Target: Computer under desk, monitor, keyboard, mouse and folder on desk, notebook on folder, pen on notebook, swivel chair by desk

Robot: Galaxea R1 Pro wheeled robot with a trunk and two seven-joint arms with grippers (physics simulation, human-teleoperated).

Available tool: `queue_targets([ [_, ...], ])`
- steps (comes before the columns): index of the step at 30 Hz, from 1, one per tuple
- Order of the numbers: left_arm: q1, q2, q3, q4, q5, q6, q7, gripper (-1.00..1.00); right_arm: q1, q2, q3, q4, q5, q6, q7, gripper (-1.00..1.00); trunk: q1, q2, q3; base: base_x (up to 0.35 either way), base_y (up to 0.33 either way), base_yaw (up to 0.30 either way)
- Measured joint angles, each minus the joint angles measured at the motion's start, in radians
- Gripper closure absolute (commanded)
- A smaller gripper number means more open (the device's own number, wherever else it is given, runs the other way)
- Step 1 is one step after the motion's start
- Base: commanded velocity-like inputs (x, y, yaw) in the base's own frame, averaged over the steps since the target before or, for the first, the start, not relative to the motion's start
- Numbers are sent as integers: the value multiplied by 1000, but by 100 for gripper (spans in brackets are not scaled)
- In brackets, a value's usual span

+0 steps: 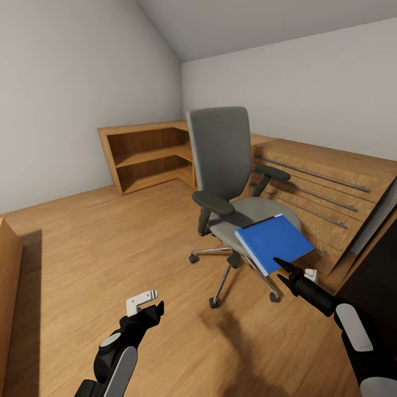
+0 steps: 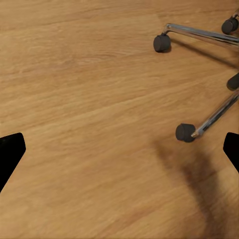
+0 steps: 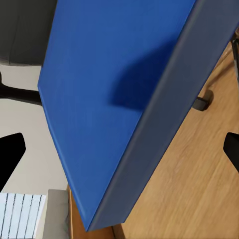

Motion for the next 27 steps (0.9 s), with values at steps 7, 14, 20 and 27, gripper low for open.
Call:
queue_targets([
  [7,0,0,-29,0,0,-1,2,-100,0,0,0,0,0,0,0,-100,0,0,0,0,0,0],
  [14,0,1,-33,0,0,0,3,-100,0,0,0,0,0,0,0,-100,0,0,0,0,0,0],
  [20,0,0,-37,0,0,-1,4,-100,0,0,0,0,0,0,0,-100,0,0,0,0,0,0],
  [27,0,-1,-40,0,0,-1,5,-100,0,0,0,0,0,0,0,-100,3,-2,-27,0,0,0],
])
